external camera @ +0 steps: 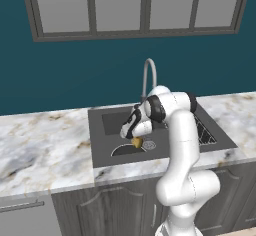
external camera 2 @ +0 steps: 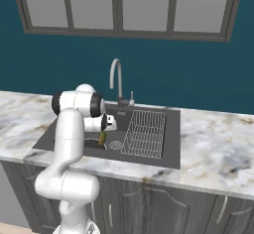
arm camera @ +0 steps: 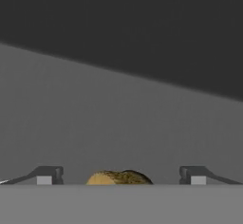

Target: Pick the pan and sponge and place them into the sink. Then turn on the water.

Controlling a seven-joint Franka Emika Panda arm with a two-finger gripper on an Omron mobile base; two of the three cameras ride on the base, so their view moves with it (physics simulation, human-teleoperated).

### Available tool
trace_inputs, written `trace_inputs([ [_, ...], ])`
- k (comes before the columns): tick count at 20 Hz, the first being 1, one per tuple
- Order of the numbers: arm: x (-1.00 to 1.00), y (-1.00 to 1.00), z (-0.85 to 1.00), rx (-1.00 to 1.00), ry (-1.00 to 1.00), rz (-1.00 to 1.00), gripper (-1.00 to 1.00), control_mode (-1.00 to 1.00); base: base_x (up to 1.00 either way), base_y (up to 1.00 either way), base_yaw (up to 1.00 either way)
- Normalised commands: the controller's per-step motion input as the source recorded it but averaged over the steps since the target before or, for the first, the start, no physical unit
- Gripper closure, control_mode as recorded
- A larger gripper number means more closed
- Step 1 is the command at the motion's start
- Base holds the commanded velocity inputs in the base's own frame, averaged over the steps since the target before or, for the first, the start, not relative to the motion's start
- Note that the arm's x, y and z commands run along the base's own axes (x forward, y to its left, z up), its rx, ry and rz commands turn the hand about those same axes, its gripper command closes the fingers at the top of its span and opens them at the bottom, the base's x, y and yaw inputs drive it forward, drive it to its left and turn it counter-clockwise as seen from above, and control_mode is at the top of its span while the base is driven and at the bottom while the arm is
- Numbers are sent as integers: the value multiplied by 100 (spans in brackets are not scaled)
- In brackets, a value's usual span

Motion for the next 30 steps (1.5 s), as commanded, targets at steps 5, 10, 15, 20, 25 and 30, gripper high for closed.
trace_inputs([
  [5,0,0,14,-5,0,0,-100,-100,0,0,0],
  [10,-19,0,27,-2,0,0,-100,-100,0,0,0],
  [15,-27,0,46,0,-1,0,-100,-100,0,0,0],
  [20,-43,-2,48,0,-6,0,-100,-100,0,0,0],
  [25,-48,-5,39,0,-7,1,-100,-100,0,0,0],
  [30,-31,-20,30,0,-4,0,-100,-100,0,0,0],
])
